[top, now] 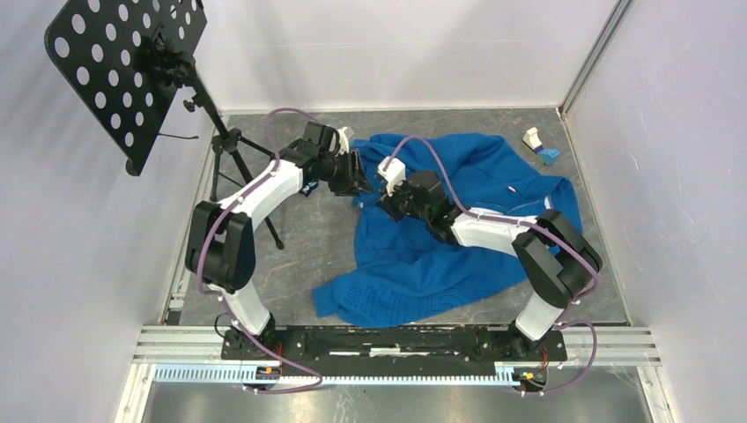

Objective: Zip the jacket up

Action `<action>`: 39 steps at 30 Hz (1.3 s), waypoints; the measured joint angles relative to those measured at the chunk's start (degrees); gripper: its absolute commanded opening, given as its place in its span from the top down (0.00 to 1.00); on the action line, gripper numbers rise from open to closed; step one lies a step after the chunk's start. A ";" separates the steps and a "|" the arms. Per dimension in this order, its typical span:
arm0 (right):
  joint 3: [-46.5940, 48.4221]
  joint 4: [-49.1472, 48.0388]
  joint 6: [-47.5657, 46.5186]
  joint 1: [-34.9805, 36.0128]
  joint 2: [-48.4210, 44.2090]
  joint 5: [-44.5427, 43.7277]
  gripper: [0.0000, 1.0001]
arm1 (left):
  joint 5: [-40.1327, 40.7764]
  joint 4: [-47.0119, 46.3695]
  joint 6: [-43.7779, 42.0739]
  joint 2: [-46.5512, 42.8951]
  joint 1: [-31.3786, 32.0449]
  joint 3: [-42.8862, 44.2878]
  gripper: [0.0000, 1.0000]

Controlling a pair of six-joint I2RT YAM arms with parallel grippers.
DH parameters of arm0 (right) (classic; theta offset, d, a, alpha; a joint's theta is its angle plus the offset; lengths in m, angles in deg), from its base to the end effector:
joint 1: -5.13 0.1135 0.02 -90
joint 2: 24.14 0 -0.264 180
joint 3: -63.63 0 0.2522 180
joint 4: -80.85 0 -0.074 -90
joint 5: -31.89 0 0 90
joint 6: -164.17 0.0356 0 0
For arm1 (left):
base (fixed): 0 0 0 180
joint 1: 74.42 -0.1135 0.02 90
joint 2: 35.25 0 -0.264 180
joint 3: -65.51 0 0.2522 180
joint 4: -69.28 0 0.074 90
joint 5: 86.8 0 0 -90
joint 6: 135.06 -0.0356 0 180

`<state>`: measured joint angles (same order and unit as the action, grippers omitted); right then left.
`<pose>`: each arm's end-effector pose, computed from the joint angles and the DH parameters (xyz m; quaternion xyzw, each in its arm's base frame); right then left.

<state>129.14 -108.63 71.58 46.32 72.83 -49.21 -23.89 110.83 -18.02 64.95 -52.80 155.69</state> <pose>0.2736 0.2468 0.2031 -0.3484 0.7507 0.2450 0.5051 0.3480 -0.1554 0.2466 0.0336 0.9206 -0.3333 0.2004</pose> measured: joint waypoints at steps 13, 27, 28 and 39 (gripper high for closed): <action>-7.76 -10.36 10.93 -6.88 -0.81 25.90 0.95 | 4.00 -3.26 -0.57 -23.02 -2.16 -13.97 0.15; -16.22 -23.65 25.14 -6.84 -0.31 34.62 1.00 | 0.48 -34.97 23.98 -50.18 -1.36 -52.92 0.11; -16.39 -23.69 25.14 -6.71 -0.13 34.56 1.00 | -0.20 -36.68 24.65 -49.05 -1.05 -52.74 0.16; -16.59 -16.22 18.21 -3.63 0.57 31.04 1.00 | 1.51 -36.11 24.59 -36.35 7.89 -42.27 0.36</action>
<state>112.55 -124.85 89.78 42.69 73.40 -18.17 -22.38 74.72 6.57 28.61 -44.91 113.42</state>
